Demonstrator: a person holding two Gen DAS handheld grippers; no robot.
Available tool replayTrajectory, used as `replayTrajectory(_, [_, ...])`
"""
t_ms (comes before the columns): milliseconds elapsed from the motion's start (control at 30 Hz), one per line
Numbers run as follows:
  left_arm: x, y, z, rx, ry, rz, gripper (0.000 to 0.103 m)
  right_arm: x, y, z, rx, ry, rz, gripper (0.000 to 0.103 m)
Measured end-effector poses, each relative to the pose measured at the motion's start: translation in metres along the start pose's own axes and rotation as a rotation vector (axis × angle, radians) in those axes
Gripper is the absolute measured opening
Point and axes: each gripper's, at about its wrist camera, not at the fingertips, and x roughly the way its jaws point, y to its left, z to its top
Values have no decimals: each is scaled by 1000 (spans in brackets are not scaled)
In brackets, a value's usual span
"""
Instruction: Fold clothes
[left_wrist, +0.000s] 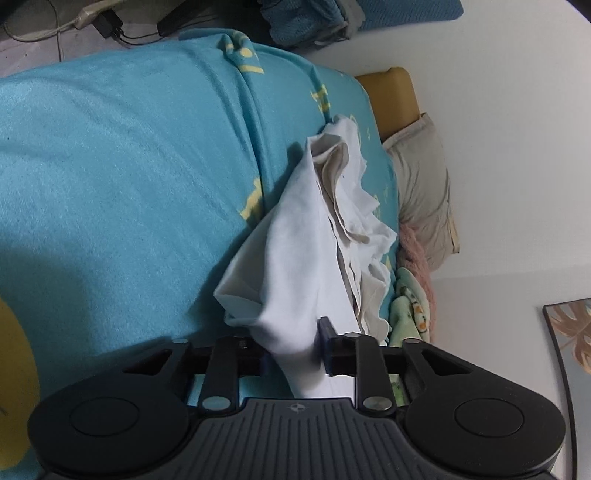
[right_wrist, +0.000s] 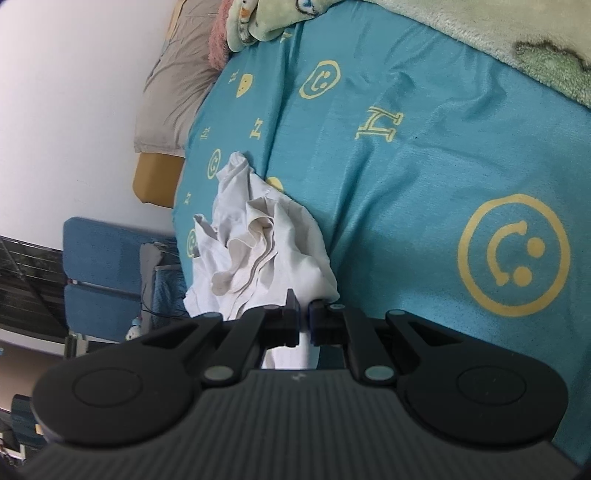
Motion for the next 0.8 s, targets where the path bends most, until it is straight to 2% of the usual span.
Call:
replayTrajectory(200, [-16,-25,0,96,-56,-38,10,-5,7,-3,-43,-4,3,8])
replayTrajectory(333, [-40,-54,-3,183,-88,-76,8,-30,20,-2,-40,-4,87,8])
replayTrajectory(433, [-74,-77,-11,237,-103,-121,8,-58,32,-5,-72,-19,140,7])
replayTrajectory(533, [-111,-95,-25,291,-108,-136,8,-89,36,-17,-108,-39,169,7])
replayTrajectory(800, [-208,-101,-67,303,-80,-154,8,-174,24,-57,-186,-36,198,7])
